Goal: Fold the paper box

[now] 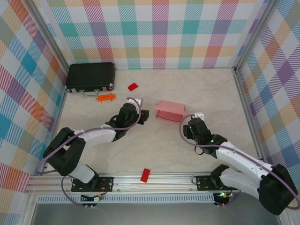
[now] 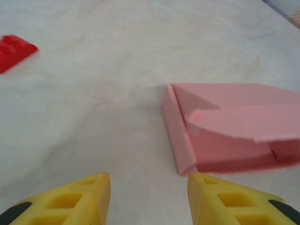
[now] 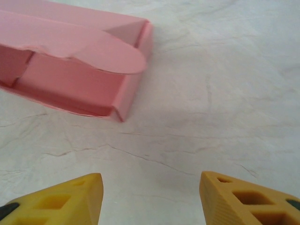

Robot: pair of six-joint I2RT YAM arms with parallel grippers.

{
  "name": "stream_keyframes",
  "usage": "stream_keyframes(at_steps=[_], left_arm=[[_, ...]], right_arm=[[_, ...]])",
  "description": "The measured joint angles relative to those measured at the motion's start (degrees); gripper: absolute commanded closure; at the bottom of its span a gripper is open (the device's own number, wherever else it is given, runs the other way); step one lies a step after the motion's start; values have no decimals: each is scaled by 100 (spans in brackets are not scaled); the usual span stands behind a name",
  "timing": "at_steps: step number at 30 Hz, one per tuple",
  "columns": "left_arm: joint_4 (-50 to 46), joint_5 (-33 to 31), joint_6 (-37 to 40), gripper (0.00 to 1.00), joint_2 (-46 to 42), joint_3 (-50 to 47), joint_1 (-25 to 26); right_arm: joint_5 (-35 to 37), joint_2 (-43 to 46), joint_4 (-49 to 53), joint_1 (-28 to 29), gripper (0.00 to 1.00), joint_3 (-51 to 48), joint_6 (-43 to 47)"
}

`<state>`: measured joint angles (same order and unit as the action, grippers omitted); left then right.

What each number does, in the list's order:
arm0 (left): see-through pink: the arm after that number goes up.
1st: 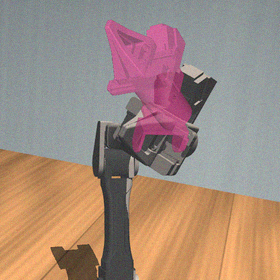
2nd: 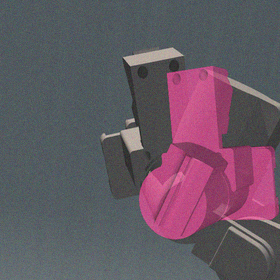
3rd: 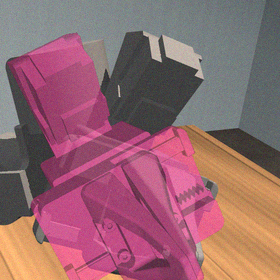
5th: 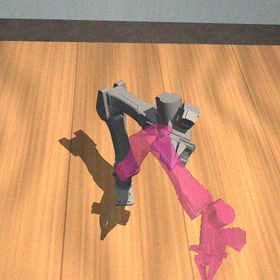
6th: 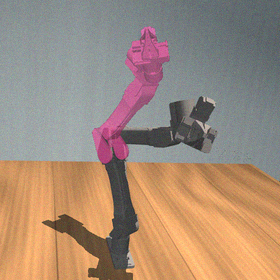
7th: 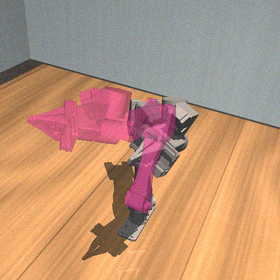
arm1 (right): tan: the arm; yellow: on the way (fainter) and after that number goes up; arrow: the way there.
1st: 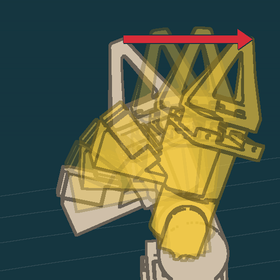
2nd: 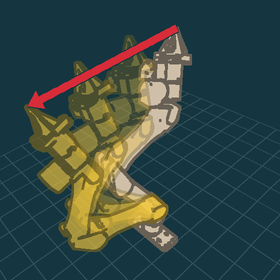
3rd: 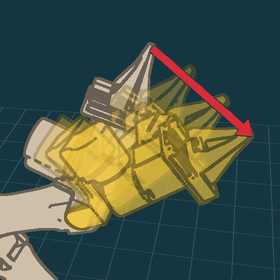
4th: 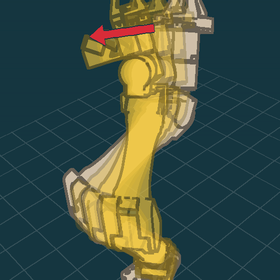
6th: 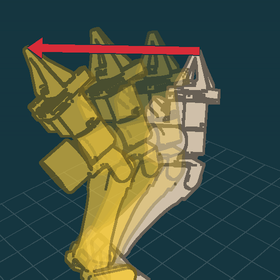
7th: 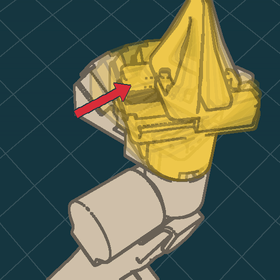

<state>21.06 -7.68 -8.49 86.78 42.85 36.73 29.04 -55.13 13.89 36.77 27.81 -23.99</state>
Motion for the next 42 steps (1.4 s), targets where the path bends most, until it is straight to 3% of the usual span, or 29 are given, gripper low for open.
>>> stream_keyframes(at_steps=[8, 13, 16, 20, 27, 35, 42], left_arm=[[-824, -1244, -39, 48, 107, 1095, 0], [-1217, -1257, -37, 47, 632, 2087, -17], [-1458, -839, -22, 48, 1036, 2715, -94], [-1873, -4, -33, 49, 1641, 3563, -225], [-2380, 1261, -216, 50, 2385, 4050, -496], [-2857, 2146, -407, 55, 3086, 4251, -555], [-2900, 2503, -590, 60, 3217, 4079, -555]], right_arm=[[1167, -52, 1338, -15, 43, 555, -682], [1464, -634, 1580, -511, 42, 1416, -608], [1043, -874, 1340, -999, 41, 1740, -223], [-170, -1445, 933, -1517, 40, 2253, 284], [-1867, -2393, 573, -1598, 40, 2765, 695], [-2240, -2999, 579, -1598, 42, 2780, 623], [-2273, -3423, 544, -1598, 46, 2763, 498]])
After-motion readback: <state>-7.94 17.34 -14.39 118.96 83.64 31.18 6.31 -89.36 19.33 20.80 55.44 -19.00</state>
